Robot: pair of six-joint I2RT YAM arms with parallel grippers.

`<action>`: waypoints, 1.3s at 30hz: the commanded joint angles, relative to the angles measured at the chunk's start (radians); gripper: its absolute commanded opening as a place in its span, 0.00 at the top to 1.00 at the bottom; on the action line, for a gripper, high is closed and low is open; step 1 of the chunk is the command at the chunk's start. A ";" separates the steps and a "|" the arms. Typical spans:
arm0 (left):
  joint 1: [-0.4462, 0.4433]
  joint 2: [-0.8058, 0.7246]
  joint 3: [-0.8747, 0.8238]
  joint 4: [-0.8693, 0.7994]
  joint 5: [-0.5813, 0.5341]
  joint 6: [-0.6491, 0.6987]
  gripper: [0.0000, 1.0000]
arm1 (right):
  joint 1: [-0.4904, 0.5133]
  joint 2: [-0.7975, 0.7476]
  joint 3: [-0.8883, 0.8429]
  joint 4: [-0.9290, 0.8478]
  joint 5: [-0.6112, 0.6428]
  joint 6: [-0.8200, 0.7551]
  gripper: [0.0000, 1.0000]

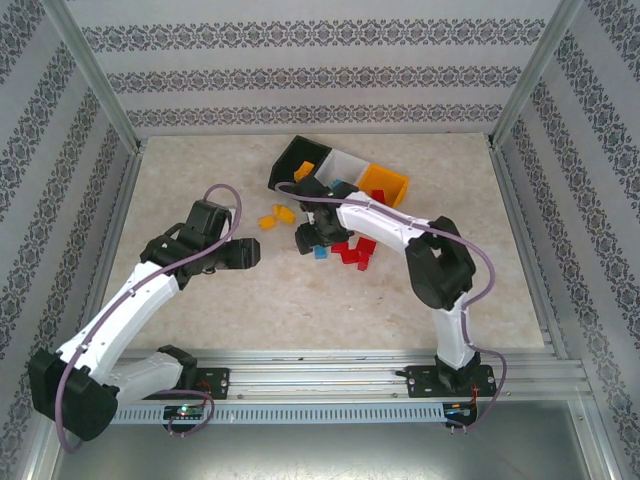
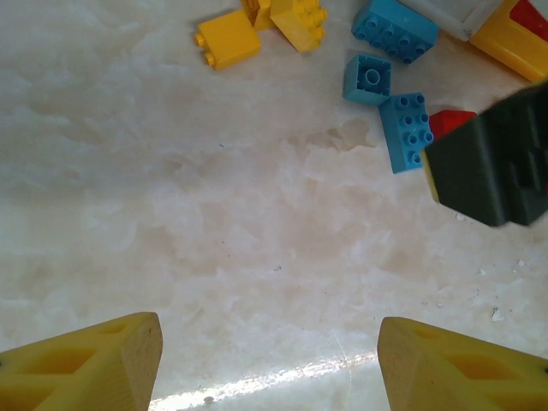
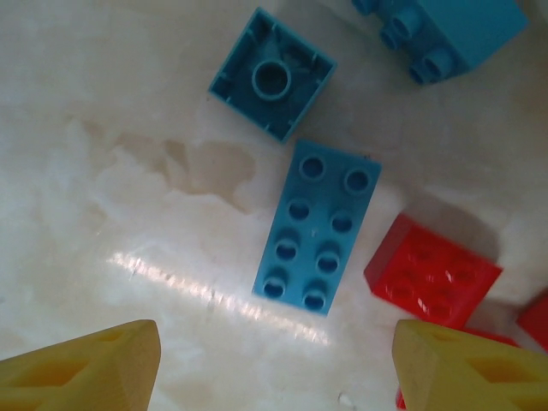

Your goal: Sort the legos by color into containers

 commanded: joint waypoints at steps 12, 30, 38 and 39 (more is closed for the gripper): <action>0.014 -0.073 -0.047 -0.025 -0.011 -0.011 0.31 | -0.005 0.179 0.183 -0.132 0.090 -0.055 0.29; 0.014 -0.090 -0.055 -0.036 -0.014 -0.003 0.30 | -0.023 0.252 0.177 -0.092 0.054 -0.043 0.45; 0.015 -0.085 -0.060 -0.024 -0.009 -0.003 0.30 | -0.024 0.261 0.180 -0.089 0.052 -0.048 0.49; 0.014 -0.084 -0.061 -0.022 -0.008 -0.004 0.29 | -0.024 0.265 0.182 -0.092 0.052 -0.047 0.49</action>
